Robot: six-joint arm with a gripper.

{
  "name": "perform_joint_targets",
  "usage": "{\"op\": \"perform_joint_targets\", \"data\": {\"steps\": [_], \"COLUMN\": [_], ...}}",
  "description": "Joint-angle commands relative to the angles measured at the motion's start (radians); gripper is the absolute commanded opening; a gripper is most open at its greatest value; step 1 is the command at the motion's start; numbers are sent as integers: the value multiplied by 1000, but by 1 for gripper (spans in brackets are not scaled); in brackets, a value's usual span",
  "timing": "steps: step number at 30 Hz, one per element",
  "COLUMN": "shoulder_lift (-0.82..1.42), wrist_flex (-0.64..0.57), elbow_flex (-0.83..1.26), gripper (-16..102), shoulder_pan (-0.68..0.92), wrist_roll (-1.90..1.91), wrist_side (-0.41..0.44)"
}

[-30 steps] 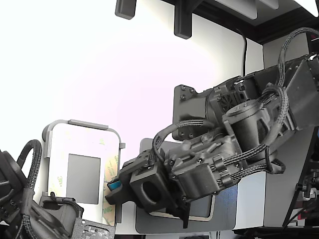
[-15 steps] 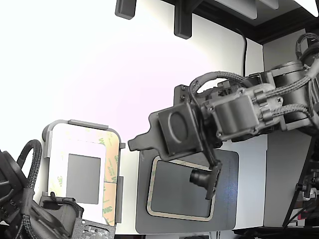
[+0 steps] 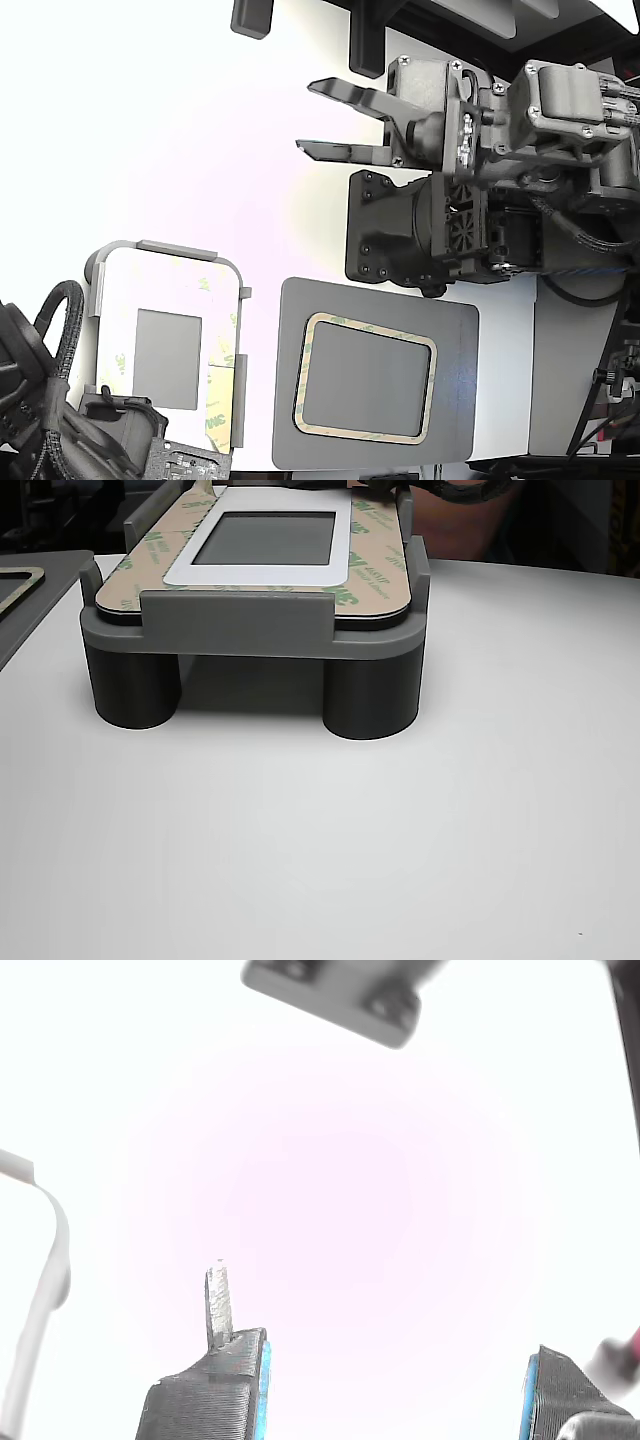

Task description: Peel off protective film from adhesive tape.

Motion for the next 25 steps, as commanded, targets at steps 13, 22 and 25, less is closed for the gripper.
{"op": "perform_joint_targets", "data": {"steps": [13, 22, 25], "shoulder_lift": [287, 287, 287], "wrist_flex": [38, 40, 40], "elbow_flex": [295, 295, 295], "gripper": [100, 100, 100], "shoulder_pan": [-61, -61, -61], "wrist_roll": [324, 333, 333], "wrist_side": [-44, -35, -35]}}
